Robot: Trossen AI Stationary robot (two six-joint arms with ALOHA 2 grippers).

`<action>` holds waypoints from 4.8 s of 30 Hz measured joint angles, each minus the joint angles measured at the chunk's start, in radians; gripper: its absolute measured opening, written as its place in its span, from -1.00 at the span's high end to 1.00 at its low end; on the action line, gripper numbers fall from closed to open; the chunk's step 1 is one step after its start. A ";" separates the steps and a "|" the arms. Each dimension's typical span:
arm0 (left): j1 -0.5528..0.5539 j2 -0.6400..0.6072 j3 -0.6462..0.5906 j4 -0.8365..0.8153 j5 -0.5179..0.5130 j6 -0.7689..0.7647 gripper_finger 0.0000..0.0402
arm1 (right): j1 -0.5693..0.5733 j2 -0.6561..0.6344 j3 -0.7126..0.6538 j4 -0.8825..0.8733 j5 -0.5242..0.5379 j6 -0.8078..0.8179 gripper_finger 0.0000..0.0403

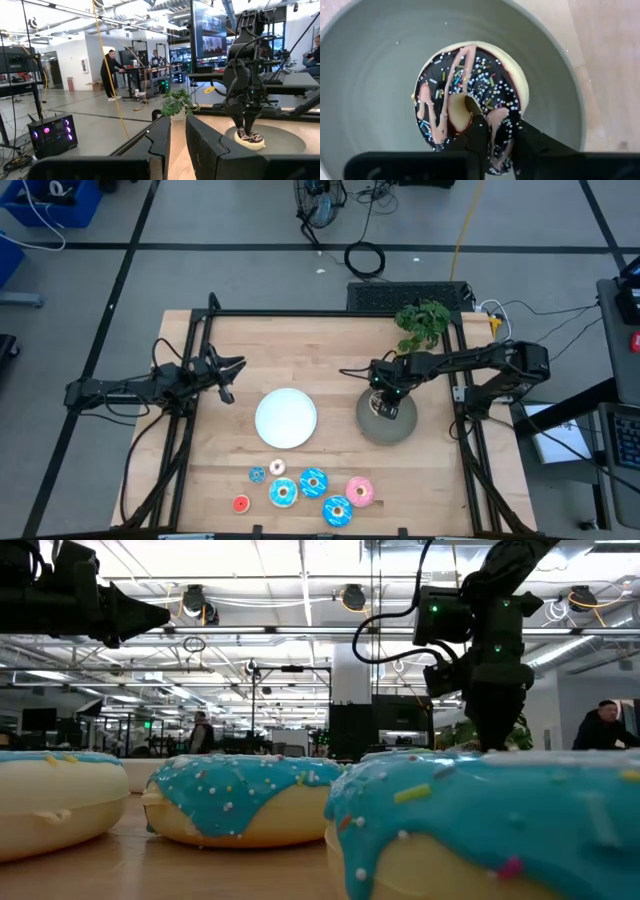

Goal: Pick & Place donuts
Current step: Put the large black donut on the gray plate, then put the large pink donut on the gray plate

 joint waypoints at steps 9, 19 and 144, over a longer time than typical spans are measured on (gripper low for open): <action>0.000 0.000 0.000 0.000 0.000 0.000 0.67 | 0.000 -0.045 0.000 0.008 0.000 0.000 0.37; 0.000 0.000 0.000 0.000 0.000 0.000 0.67 | -0.002 -0.062 0.000 0.004 0.004 -0.004 0.28; 0.000 0.000 0.000 -0.048 -0.017 -0.058 0.67 | 0.788 0.356 0.686 -0.146 0.357 0.300 0.14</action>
